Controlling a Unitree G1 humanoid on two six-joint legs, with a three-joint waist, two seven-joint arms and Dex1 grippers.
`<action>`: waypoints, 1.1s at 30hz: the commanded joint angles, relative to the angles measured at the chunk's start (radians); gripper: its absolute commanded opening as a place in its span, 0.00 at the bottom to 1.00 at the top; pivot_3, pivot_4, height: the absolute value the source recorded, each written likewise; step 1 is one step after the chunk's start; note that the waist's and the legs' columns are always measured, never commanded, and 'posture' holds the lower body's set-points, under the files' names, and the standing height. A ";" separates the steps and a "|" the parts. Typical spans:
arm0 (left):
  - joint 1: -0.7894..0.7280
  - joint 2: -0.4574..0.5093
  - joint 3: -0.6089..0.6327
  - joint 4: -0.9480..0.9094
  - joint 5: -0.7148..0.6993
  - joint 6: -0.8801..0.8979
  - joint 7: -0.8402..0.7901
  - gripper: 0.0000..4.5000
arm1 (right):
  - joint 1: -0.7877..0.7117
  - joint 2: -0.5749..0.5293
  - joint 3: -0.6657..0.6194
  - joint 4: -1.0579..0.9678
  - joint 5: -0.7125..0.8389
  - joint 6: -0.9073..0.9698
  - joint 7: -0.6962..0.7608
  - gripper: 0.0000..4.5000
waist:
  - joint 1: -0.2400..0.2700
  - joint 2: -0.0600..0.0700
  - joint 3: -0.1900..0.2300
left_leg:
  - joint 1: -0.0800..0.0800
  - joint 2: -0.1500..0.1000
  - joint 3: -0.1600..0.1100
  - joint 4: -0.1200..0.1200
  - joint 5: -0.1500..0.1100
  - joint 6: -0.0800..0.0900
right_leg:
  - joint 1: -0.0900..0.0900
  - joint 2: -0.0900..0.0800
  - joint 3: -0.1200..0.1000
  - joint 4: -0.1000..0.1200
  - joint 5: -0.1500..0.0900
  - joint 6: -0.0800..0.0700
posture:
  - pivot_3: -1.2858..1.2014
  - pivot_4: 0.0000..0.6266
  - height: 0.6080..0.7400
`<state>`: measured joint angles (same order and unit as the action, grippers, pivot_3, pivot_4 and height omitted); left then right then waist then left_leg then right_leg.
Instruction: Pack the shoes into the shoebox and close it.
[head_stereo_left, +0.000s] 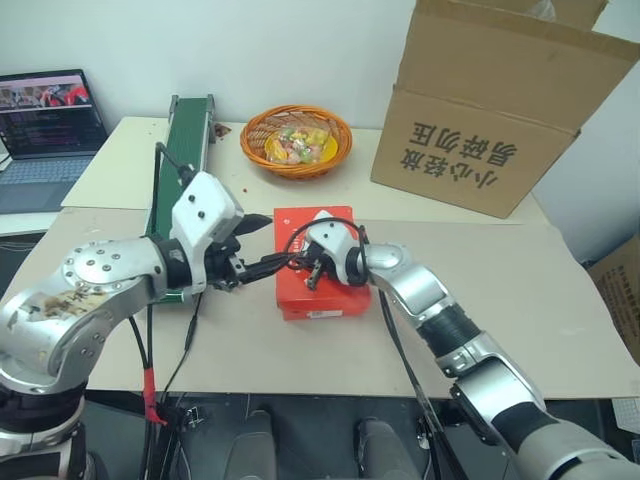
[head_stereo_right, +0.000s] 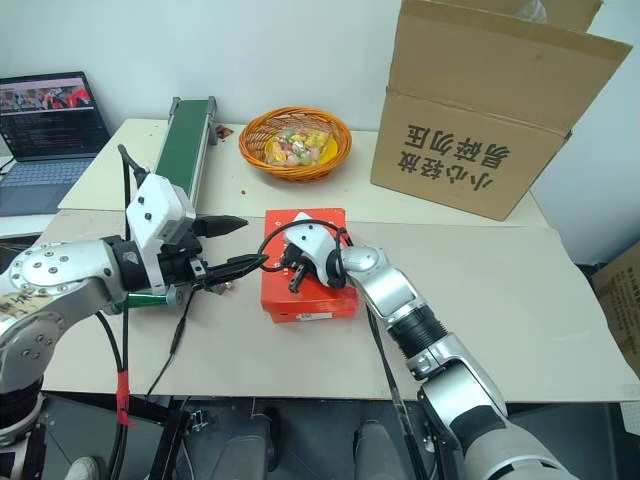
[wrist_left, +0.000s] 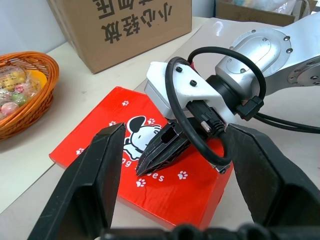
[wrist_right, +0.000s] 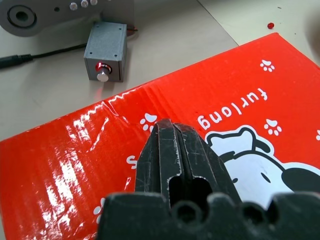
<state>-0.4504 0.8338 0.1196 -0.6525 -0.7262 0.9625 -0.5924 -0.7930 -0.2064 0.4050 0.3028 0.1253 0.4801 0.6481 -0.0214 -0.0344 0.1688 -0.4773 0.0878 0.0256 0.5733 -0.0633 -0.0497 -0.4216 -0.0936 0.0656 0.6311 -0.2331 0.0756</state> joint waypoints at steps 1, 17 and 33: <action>0.020 0.000 0.029 -0.008 0.022 -0.023 0.022 0.75 | 0.003 0.039 -0.134 -0.050 0.096 0.074 -0.006 0.01 | -0.001 0.000 0.000 | 0.000 0.000 0.000 0.000 0.000 0.000 | 0.000 0.000 0.000 0.000 0.000 0.000 | 0.52 0.24 0.86; 0.270 -0.120 0.118 -0.014 0.167 -0.121 0.195 0.75 | 0.148 -0.228 -0.565 -0.158 0.180 0.144 -0.199 0.01 | 0.009 0.000 0.000 | -0.004 0.000 0.001 0.000 0.000 0.000 | -0.002 -0.002 0.000 -0.002 0.000 0.000 | 0.52 0.24 0.86; 0.339 -0.377 0.401 0.320 0.461 -0.545 0.521 0.75 | 0.312 -0.229 -0.620 -0.108 0.081 -0.059 -0.324 0.01 | 0.004 0.000 0.000 | -0.001 -0.001 0.001 0.001 0.000 0.000 | 0.001 -0.001 0.001 -0.003 0.001 0.002 | 0.52 0.24 0.86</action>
<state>-0.1108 0.4561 0.5208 -0.3215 -0.2770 0.4547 -0.0718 -0.4596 -0.4298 -0.2076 0.2248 0.2099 0.4513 0.3264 -0.0174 -0.0344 0.1691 -0.4788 0.0872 0.0269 0.5747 -0.0632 -0.0497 -0.4207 -0.0948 0.0667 0.6284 -0.2319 0.0770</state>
